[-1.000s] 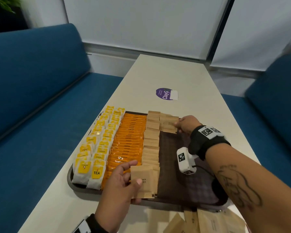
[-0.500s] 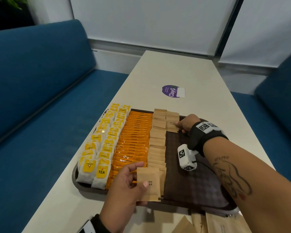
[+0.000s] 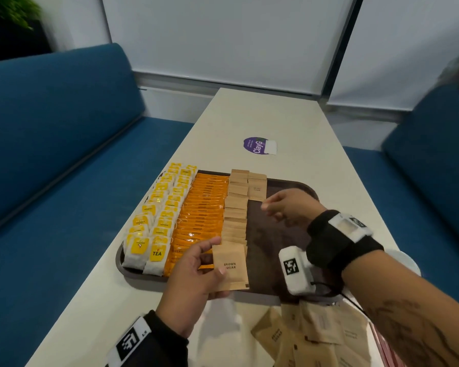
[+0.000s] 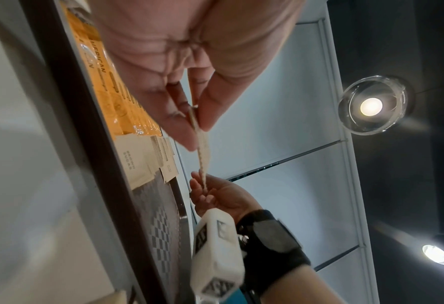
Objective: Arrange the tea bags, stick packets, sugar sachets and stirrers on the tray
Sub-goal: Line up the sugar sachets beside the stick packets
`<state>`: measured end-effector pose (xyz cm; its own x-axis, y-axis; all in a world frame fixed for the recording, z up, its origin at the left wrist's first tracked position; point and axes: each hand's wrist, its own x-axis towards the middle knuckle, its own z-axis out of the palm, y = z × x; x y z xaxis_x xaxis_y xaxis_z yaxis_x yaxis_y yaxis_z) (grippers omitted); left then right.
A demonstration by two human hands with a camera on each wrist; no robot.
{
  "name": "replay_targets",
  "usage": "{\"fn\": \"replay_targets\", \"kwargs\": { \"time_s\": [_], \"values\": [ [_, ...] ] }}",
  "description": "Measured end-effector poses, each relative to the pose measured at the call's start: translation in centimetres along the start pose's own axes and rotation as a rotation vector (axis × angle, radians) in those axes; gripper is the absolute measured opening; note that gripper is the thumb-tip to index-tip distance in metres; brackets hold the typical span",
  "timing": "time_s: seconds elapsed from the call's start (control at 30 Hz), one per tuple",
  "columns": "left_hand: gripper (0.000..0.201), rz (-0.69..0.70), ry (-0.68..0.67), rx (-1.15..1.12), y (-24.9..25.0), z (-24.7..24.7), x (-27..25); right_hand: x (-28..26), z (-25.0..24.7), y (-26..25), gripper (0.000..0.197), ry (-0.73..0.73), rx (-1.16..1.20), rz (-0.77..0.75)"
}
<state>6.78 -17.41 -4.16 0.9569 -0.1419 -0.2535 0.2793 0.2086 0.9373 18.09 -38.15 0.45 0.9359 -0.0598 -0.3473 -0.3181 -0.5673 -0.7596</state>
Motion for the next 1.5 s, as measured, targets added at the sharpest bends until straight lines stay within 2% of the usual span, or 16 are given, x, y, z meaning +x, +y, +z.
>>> {"fn": "replay_targets", "kwargs": {
  "time_s": [0.13, 0.23, 0.5, 0.7, 0.8, 0.87, 0.93, 1.07, 1.37, 1.5],
  "values": [
    [0.049, 0.017, -0.020, 0.008, -0.2, 0.9, -0.7, -5.8, 1.7, 1.1, 0.011, -0.163, 0.034, -0.048],
    [0.049, 0.029, -0.023, 0.016, -0.3, 1.4, -0.9, -8.5, 3.2, 2.2, 0.013, -0.267, 0.241, -0.035],
    [0.047, 0.036, -0.004, 0.032, -1.0, 2.2, -0.8, -9.6, 4.5, 3.5, 0.008, -0.211, 0.303, -0.040],
    [0.032, -0.041, -0.029, 0.109, -1.4, 1.4, -0.7, -5.3, 1.9, 2.1, 0.006, 0.091, 0.243, -0.051],
    [0.027, -0.072, -0.048, 0.178, -1.6, 1.0, -0.5, -1.5, 0.6, 1.3, 0.008, 0.156, 0.262, 0.033],
    [0.025, -0.091, -0.054, 0.189, -1.6, 0.8, -0.1, 1.3, 0.3, 0.6, 0.006, 0.168, 0.256, 0.109],
    [0.023, -0.097, -0.054, 0.176, -1.3, 0.7, 0.2, 4.2, 0.3, 0.3, 0.016, 0.151, 0.165, 0.163],
    [0.022, -0.087, -0.057, 0.144, -0.8, 0.6, 0.9, 8.2, 0.3, 0.6, 0.021, 0.118, 0.104, 0.164],
    [0.023, -0.071, -0.027, 0.153, -0.5, 0.3, 1.8, 10.8, 0.3, 0.9, 0.021, 0.138, 0.035, 0.196],
    [0.022, -0.085, -0.019, 0.159, -0.4, 0.3, 1.8, 11.1, 0.7, 0.9, 0.020, 0.155, 0.022, 0.261]
  ]
}}
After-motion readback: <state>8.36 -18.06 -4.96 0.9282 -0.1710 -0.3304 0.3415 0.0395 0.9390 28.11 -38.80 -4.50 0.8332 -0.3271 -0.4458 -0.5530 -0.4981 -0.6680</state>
